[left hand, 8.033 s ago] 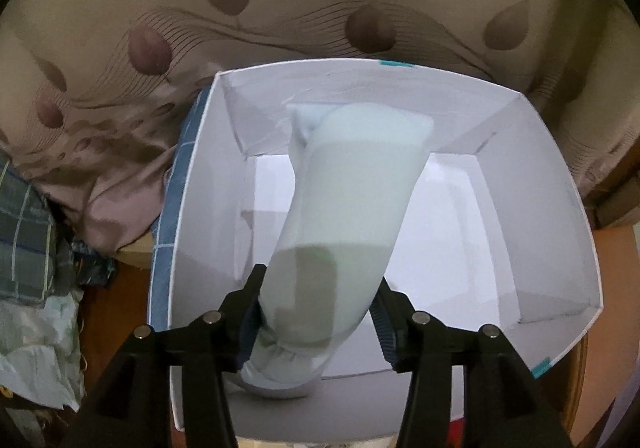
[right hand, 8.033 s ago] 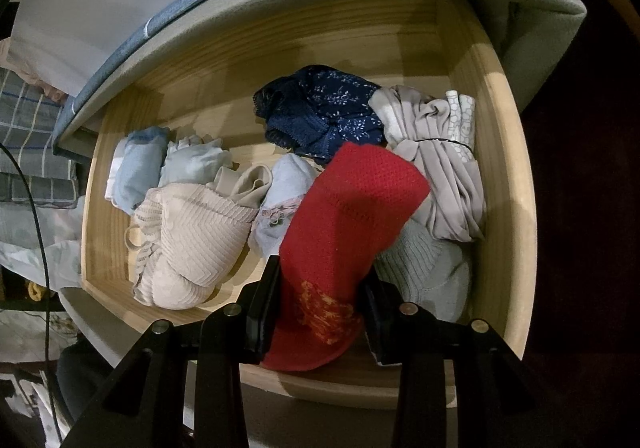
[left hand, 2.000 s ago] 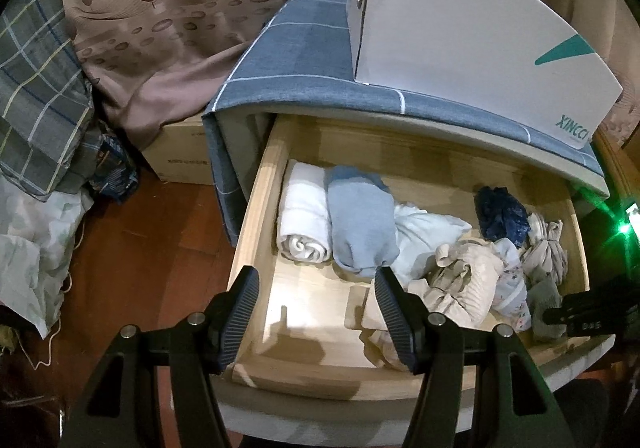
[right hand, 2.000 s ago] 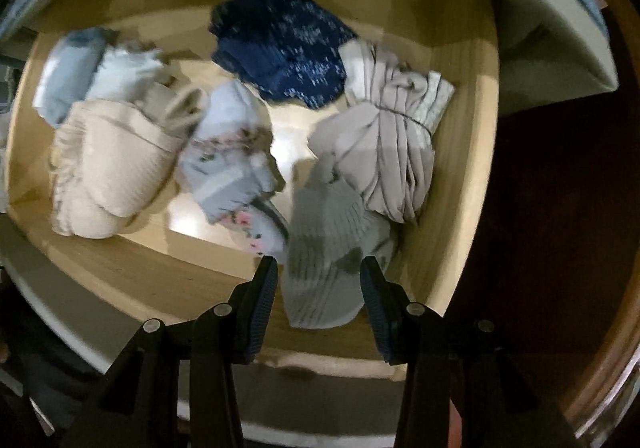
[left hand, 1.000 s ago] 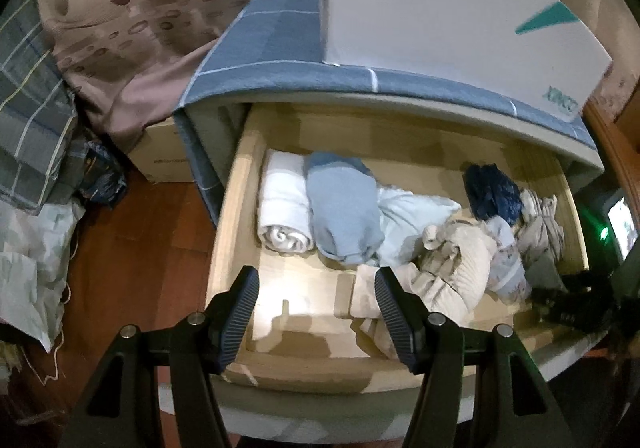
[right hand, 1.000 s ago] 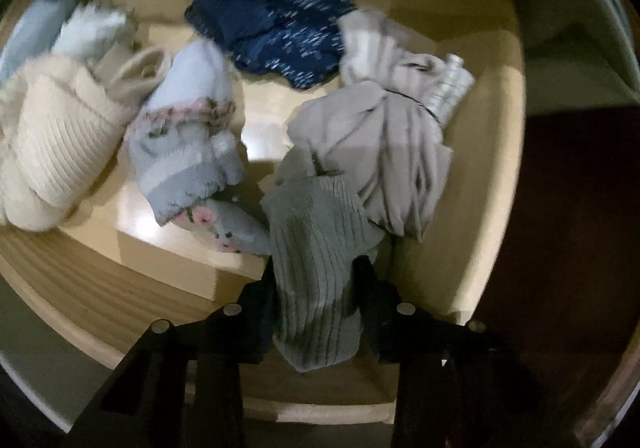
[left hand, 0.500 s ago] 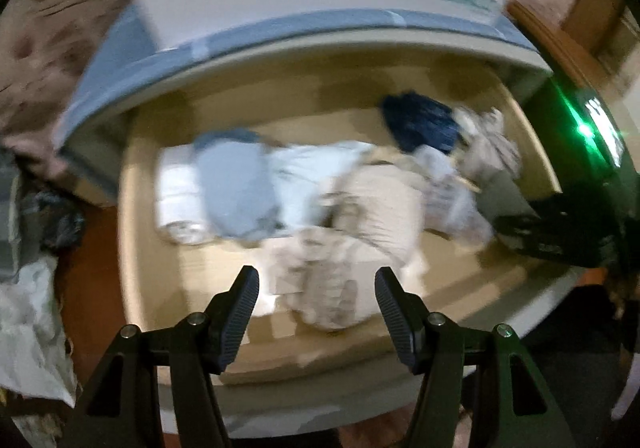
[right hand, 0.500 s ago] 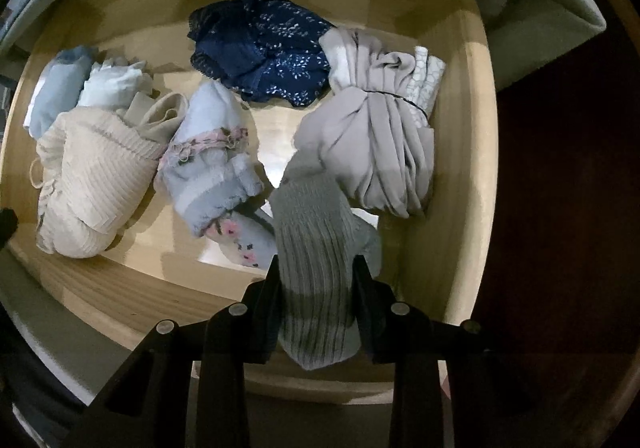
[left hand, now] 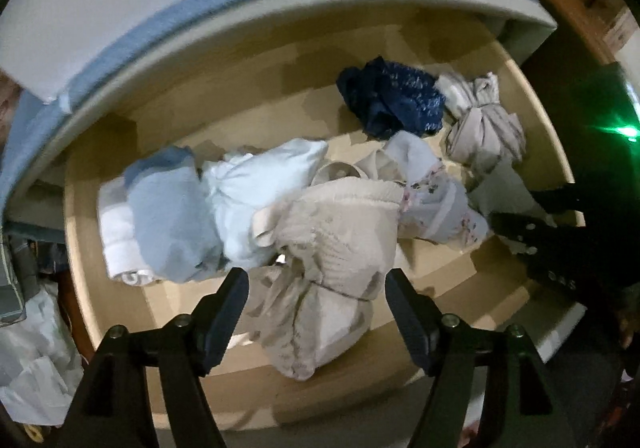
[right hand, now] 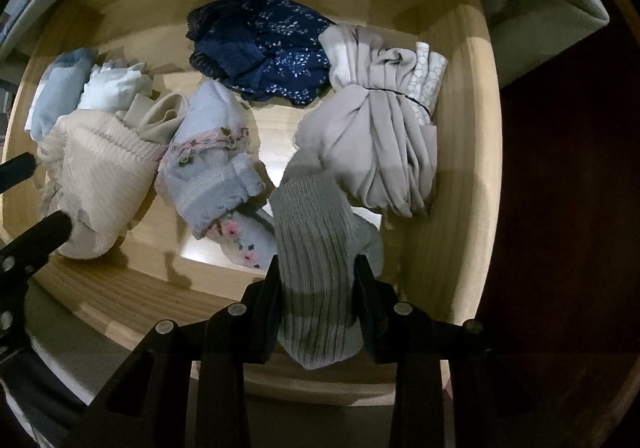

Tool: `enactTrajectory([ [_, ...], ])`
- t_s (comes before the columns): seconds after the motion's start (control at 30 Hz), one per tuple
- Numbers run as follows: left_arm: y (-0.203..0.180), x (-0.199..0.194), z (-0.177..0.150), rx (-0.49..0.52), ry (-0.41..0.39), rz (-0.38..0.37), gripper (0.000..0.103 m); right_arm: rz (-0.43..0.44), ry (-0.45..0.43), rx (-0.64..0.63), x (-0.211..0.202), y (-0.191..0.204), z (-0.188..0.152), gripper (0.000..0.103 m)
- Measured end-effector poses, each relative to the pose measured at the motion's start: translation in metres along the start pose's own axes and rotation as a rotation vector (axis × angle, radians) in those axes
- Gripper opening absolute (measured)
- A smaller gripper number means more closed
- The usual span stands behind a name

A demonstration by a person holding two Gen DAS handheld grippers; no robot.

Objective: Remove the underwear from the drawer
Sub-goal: 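Grasp the cream lace underwear with the left tool and lift it while the right tool holds the grey sock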

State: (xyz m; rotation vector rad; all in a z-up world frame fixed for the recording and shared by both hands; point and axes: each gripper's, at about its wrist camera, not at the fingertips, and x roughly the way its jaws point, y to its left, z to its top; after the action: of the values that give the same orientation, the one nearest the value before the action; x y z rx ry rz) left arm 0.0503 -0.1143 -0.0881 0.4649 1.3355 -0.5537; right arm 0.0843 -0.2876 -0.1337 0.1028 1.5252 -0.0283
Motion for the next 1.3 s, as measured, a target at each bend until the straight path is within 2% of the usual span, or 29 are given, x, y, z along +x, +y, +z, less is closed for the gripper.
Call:
enactTrajectory([
  [0.2,-0.004,0.032,0.006,0.014,0.109,-0.017,0.077,0.002,0.004,-0.001,-0.008,-0.004,-0.003,0.032],
  [0.47,-0.003,0.055,0.010,0.036,0.222,0.063,0.079,0.010,0.007,0.006,-0.004,-0.004,-0.001,0.032],
  [0.6,0.000,0.053,0.009,0.018,0.209,0.064,0.078,0.014,0.006,0.012,-0.002,-0.005,0.000,0.032],
  [0.77,0.005,0.044,0.002,0.000,0.177,0.053,0.068,0.011,0.007,0.011,-0.004,-0.006,-0.002,0.032],
  [0.93,0.006,0.032,-0.005,-0.012,0.148,0.037,0.064,0.005,0.007,0.010,-0.004,-0.006,-0.002,0.032],
  [1.3,0.010,-0.025,-0.013,-0.063,0.066,-0.034,0.063,-0.016,0.001,0.001,-0.004,0.003,-0.001,0.032],
])
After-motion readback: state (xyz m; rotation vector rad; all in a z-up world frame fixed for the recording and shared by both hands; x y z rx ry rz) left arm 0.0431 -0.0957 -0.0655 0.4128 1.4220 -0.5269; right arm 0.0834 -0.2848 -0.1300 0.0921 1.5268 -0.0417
